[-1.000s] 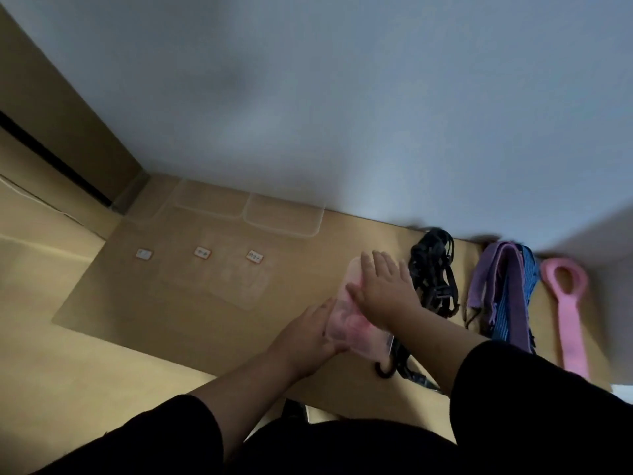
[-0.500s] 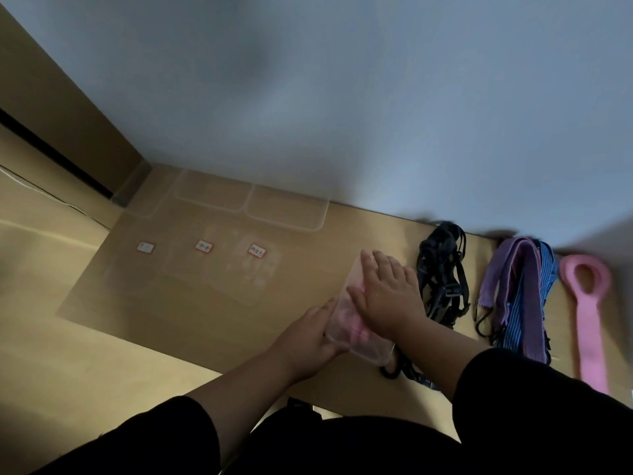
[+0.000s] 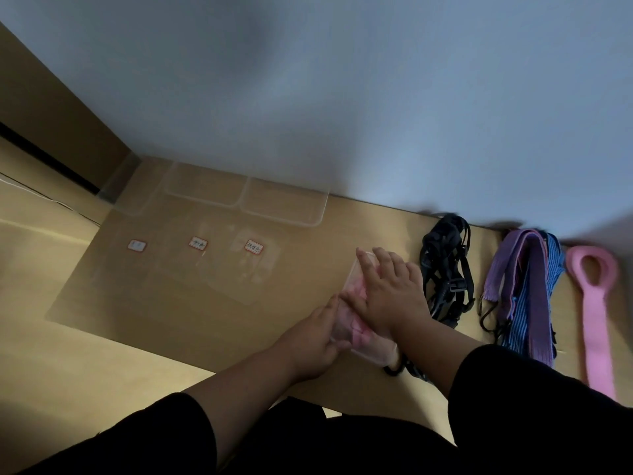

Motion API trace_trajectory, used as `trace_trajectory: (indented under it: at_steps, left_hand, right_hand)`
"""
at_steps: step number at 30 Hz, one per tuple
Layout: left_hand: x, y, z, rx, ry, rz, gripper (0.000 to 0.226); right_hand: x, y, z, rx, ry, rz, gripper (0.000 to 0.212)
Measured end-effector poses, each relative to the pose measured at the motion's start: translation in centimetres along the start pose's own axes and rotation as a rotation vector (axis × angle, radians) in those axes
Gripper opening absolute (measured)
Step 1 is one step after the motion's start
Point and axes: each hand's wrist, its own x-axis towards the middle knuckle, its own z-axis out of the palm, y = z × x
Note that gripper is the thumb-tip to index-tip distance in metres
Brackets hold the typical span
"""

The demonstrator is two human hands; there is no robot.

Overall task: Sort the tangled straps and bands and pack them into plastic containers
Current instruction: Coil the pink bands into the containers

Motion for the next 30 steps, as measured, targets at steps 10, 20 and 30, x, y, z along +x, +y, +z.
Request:
trace_trajectory:
  at_steps: [10,20,30]
  left_hand:
    - [0.6,3.1,1.1,0.416,0.098,-0.108,0.126]
    - [1.4,4.0,3.5,0.456,0.159,-0.086,0.124]
    - [1.3,4.4,3.9,0.437,0.194,-0.12,0.119]
  right_hand:
    - [-0.1,0.1,-0.7,0.071,0.007,0.037,0.074]
    - [-0.4,0.3,0.3,0.095,0.074,0.076,0.068]
    - [-0.6,0.4,0.3,0.116,0.099,0.067,0.068]
